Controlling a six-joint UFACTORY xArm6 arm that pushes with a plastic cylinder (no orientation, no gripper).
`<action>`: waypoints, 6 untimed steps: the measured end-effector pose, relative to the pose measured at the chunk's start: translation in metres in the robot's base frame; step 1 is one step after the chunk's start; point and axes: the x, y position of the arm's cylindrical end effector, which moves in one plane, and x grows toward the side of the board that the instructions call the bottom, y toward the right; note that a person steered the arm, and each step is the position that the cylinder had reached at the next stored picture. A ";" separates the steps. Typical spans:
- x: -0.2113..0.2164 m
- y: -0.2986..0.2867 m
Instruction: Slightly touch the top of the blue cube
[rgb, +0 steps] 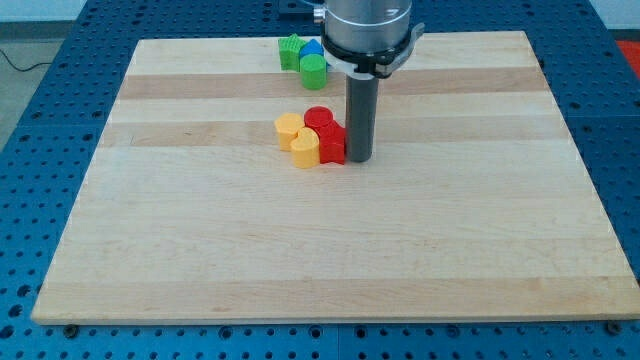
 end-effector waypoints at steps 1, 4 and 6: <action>0.000 0.010; -0.094 0.083; -0.110 0.015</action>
